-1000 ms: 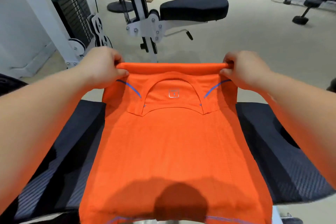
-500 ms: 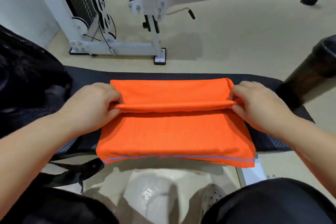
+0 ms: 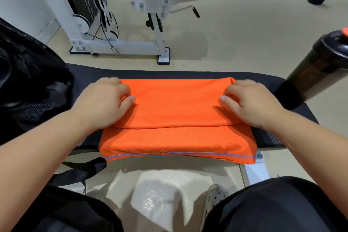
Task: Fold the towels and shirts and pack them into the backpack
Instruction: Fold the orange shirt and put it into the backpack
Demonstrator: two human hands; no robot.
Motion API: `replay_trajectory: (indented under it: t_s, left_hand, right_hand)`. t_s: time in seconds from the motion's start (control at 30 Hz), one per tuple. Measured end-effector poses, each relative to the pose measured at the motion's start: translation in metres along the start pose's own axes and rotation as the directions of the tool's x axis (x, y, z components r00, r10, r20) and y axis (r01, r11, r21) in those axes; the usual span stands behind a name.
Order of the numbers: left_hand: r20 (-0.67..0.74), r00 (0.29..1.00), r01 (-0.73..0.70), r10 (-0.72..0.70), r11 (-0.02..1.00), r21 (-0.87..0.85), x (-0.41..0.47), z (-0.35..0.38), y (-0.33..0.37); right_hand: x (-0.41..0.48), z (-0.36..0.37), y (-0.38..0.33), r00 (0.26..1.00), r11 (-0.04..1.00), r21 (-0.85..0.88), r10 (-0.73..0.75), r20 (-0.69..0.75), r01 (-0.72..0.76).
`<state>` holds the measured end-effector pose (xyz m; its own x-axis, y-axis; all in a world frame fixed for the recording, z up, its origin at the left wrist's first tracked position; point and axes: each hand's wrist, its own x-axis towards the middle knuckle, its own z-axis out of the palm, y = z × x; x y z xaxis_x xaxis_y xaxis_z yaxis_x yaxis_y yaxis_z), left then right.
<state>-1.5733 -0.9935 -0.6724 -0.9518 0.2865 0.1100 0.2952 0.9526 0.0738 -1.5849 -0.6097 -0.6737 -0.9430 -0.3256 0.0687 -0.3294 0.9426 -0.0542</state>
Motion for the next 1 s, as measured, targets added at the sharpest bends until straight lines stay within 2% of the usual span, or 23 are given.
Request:
replay_trajectory:
  t_s: [0.07, 0.13, 0.23, 0.43, 0.5, 0.6, 0.7, 0.77, 0.87, 1.0]
  left_hand:
    - [0.023, 0.992, 0.121, -0.12, 0.993, -0.014, 0.021, 0.004, 0.003]
    - [0.129, 0.969, 0.212, -0.209, 0.977, -0.01, 0.041, 0.01, 0.0]
    - [0.263, 0.93, 0.265, -0.258, 0.964, 0.008, 0.065, 0.017, -0.013]
    - [0.32, 0.913, 0.272, -0.253, 0.962, -0.013, 0.09, 0.011, -0.024]
    - [0.258, 0.934, 0.262, -0.248, 0.965, -0.02, 0.096, 0.01, -0.027]
    - [0.042, 0.972, 0.234, -0.233, 0.971, -0.043, 0.103, 0.005, -0.03]
    - [-0.218, 0.955, 0.22, -0.204, 0.974, 0.054, 0.103, -0.008, -0.029]
    - [-0.314, 0.939, 0.175, -0.141, 0.981, 0.081, 0.096, -0.018, -0.028]
    - [-0.354, 0.934, 0.08, -0.046, 0.993, 0.084, 0.075, -0.028, -0.03]
    - [-0.208, 0.974, -0.07, 0.094, 0.99, 0.121, 0.035, -0.024, -0.03]
  right_hand:
    - [0.024, 0.0, -0.003, 0.999, 0.999, -0.008, 0.042, 0.018, -0.042]
    - [0.047, 0.004, -0.001, 0.986, 0.994, -0.062, 0.101, 0.129, -0.094]
    - [0.072, 0.011, 0.007, 0.928, 0.975, -0.136, 0.211, 0.306, -0.177]
    - [0.098, 0.006, 0.023, 0.926, 0.972, -0.139, 0.223, 0.304, -0.189]
    - [0.103, 0.004, 0.026, 0.931, 0.97, -0.125, 0.238, 0.276, -0.21]
    - [0.111, -0.001, 0.03, 0.972, 0.974, -0.052, 0.224, 0.067, -0.221]
    - [0.111, -0.015, 0.031, 0.972, 0.976, -0.01, 0.214, -0.1, -0.216]
    - [0.103, -0.027, 0.029, 0.961, 0.982, 0.008, 0.185, -0.207, -0.187]
    - [0.076, -0.036, 0.024, 0.957, 0.991, 0.014, 0.135, -0.256, -0.136]
    - [0.029, -0.028, 0.019, 0.992, 1.0, 0.003, 0.012, -0.123, -0.012]
